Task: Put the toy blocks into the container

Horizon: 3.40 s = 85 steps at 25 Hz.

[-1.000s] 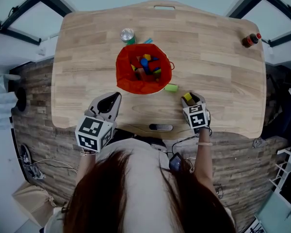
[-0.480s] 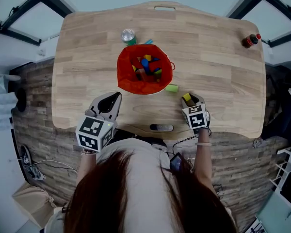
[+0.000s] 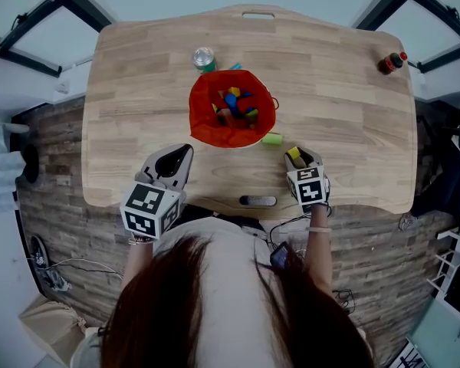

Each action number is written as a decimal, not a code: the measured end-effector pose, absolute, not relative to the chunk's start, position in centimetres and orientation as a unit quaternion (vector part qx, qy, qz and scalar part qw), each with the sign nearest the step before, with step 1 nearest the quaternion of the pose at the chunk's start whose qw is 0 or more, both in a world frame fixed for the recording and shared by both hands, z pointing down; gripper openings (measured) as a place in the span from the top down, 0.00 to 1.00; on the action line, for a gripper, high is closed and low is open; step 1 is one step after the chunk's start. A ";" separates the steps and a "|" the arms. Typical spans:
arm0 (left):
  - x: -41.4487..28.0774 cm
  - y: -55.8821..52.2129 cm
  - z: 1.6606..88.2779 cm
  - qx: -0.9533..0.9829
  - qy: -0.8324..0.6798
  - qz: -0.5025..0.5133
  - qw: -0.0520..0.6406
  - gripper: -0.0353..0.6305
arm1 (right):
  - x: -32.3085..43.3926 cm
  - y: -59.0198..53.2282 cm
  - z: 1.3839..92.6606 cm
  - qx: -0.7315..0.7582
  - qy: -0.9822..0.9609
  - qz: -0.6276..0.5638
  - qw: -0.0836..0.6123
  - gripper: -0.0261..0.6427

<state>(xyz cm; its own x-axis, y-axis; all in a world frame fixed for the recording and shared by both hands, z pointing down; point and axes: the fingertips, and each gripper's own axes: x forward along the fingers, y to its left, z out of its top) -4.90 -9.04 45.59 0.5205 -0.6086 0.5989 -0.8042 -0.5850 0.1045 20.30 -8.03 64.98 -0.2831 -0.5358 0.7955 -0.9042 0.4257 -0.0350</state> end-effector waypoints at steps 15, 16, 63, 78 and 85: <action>-5.7 -8.9 44.4 0.870 -0.392 0.244 0.174 0.93 | 18.3 -6.9 62.1 0.516 -0.749 0.255 0.328 0.72; -5.7 -8.8 44.3 0.871 -0.391 0.243 0.174 0.93 | 18.2 -6.8 61.9 0.520 -0.748 0.254 0.325 0.72; -6.4 -8.5 43.2 0.906 -0.330 0.205 0.165 0.93 | 14.4 -7.4 45.8 0.605 -0.763 0.160 0.165 0.72; -8.7 -9.2 43.1 0.899 -0.356 0.186 0.175 0.93 | 12.5 -9.5 43.0 0.592 -0.784 0.145 0.121 0.72; -10.5 -9.3 43.2 0.889 -0.379 0.183 0.179 0.93 | 11.1 -10.9 42.4 0.576 -0.798 0.136 0.115 0.72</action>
